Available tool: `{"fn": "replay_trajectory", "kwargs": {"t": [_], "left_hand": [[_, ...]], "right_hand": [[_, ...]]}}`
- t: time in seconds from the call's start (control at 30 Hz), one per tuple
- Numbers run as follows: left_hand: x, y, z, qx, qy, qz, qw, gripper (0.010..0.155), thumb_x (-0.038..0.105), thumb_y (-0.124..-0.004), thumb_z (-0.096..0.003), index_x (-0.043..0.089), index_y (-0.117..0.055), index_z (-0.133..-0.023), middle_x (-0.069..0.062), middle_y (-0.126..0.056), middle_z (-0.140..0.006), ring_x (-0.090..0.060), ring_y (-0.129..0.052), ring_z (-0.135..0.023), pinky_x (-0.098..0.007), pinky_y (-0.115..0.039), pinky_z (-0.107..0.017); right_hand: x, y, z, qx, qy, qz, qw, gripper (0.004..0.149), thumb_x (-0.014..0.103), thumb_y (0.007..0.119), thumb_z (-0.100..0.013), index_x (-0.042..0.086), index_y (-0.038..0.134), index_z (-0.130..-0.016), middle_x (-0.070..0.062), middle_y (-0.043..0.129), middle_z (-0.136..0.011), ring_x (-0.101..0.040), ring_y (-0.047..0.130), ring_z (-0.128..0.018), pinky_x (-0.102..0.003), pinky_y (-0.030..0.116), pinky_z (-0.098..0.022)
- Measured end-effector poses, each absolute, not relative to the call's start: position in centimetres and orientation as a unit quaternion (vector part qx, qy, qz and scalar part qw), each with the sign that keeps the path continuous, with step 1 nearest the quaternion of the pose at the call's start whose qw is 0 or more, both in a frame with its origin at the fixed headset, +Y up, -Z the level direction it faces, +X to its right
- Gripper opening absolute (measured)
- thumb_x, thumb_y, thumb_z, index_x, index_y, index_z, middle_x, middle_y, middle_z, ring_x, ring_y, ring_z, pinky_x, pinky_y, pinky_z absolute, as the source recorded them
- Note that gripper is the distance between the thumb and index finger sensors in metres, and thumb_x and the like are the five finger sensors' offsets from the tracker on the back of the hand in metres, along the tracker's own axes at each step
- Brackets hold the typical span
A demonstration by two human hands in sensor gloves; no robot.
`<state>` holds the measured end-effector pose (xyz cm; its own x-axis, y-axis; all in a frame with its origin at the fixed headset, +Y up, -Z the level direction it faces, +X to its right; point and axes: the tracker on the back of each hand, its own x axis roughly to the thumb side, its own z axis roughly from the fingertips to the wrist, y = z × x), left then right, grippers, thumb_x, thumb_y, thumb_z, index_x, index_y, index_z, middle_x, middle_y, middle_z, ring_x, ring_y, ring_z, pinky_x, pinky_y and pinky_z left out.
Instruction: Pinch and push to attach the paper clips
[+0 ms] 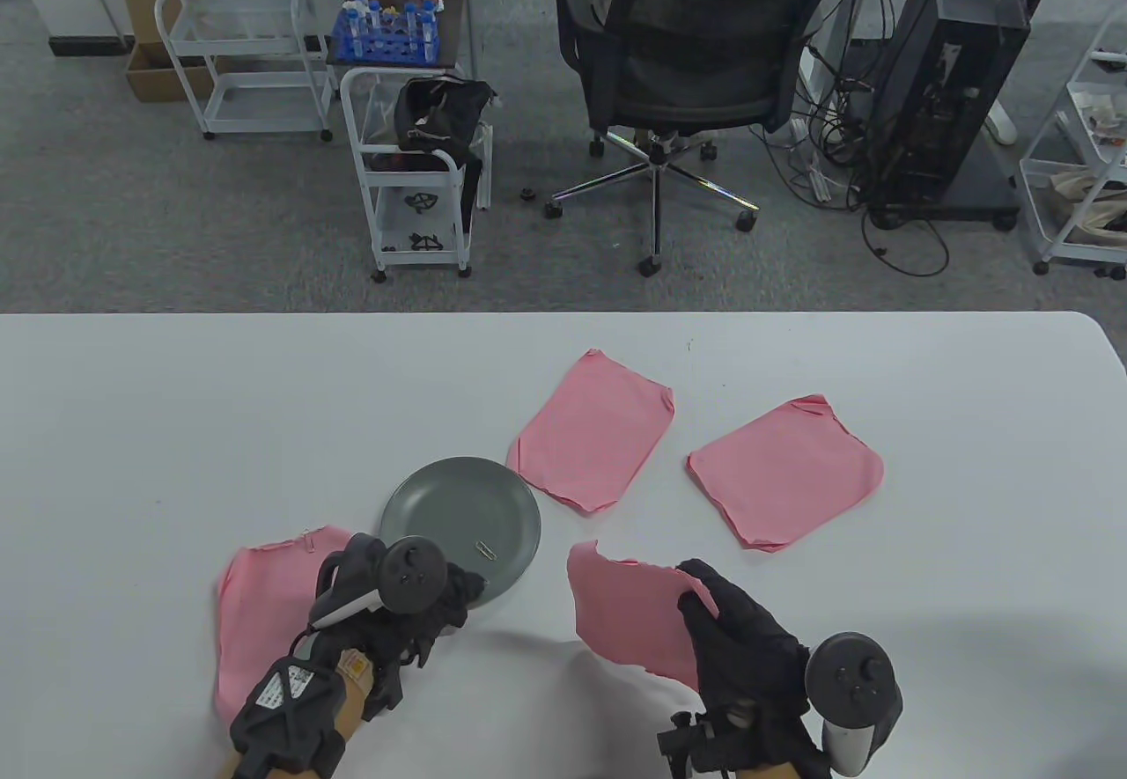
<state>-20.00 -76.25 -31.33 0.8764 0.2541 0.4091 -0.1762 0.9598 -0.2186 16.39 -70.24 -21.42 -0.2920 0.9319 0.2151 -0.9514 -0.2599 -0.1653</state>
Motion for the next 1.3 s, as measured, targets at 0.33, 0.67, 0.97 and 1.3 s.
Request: {"fn": "replay_trajectory", "kwargs": {"t": [0.33,0.67,0.97,1.3], "left_hand": [[-21.7,-72.4,-31.8,-0.009,-0.154,0.226,0.962,0.041,0.041,-0.089,-0.0314,0.032,-0.098,-0.070,0.002,-0.104,-0.068,-0.016,-0.103,-0.056,-0.043,-0.080,-0.052],[-12.5,-59.8,-27.1,-0.043,-0.304,0.308,0.901,0.041,0.039,-0.086,-0.0346,0.032,-0.098,-0.073,0.003,-0.102,-0.075,-0.019,-0.100,-0.067,-0.047,-0.076,-0.059],[-10.5,-60.0,-27.0,-0.061,-0.298,0.286,0.909,0.041,0.040,-0.086,-0.0348,0.029,-0.098,-0.073,0.001,-0.103,-0.073,-0.020,-0.100,-0.066,-0.048,-0.075,-0.060],[-9.8,-60.0,-26.9,-0.078,-0.307,0.267,0.910,0.041,0.040,-0.086,-0.0350,0.029,-0.098,-0.073,0.001,-0.103,-0.073,-0.021,-0.100,-0.068,-0.049,-0.073,-0.062]], "right_hand": [[15.6,-70.5,-21.6,0.038,-0.117,0.803,0.583,0.040,0.037,0.079,-0.043,0.020,0.078,-0.079,-0.006,0.095,-0.070,-0.032,0.099,-0.056,-0.051,0.073,-0.057],[12.6,-69.0,-20.6,0.107,-0.132,0.860,0.481,0.039,0.035,0.079,-0.042,0.020,0.079,-0.078,-0.004,0.098,-0.062,-0.027,0.102,-0.048,-0.047,0.077,-0.055],[13.3,-68.6,-20.3,0.118,-0.127,0.837,0.519,0.039,0.034,0.079,-0.042,0.017,0.080,-0.077,-0.005,0.100,-0.055,-0.026,0.103,-0.039,-0.047,0.078,-0.052],[12.9,-68.8,-20.4,0.139,-0.099,0.832,0.529,0.039,0.034,0.079,-0.041,0.019,0.081,-0.077,-0.005,0.100,-0.053,-0.026,0.103,-0.038,-0.047,0.078,-0.052]]}}
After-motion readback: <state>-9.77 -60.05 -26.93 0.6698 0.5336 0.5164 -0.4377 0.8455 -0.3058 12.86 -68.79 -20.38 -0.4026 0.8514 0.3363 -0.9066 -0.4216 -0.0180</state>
